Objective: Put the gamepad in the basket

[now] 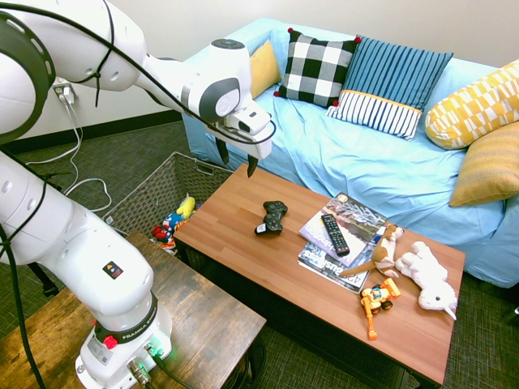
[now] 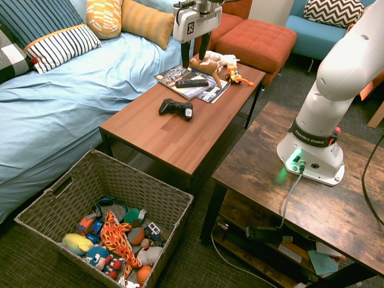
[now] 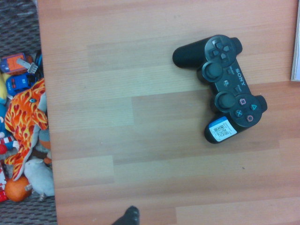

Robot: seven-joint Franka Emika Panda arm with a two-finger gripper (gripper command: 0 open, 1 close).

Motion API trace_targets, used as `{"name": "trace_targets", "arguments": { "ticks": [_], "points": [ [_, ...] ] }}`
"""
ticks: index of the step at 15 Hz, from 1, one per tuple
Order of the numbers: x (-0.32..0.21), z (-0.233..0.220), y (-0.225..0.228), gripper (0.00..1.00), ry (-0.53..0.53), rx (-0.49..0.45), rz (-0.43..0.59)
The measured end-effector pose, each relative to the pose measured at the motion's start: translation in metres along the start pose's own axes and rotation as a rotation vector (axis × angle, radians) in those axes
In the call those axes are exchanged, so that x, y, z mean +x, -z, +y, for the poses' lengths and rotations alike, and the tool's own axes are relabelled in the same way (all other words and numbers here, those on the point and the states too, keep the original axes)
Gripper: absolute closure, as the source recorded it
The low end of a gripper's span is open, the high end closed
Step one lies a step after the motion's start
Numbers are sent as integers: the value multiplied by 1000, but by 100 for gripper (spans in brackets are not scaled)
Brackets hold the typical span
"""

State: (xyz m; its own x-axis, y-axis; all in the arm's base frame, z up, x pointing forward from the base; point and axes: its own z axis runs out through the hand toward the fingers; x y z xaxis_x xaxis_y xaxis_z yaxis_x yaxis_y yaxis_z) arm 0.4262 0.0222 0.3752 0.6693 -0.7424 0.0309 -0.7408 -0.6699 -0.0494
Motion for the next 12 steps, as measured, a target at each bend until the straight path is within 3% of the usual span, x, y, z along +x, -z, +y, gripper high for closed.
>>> {"name": "trace_targets", "arguments": {
  "ticks": [4,12],
  "points": [
    [3,-2,-11,0,20,-16,0],
    [59,-15,-83,0,205,-14,86]
  ]
}}
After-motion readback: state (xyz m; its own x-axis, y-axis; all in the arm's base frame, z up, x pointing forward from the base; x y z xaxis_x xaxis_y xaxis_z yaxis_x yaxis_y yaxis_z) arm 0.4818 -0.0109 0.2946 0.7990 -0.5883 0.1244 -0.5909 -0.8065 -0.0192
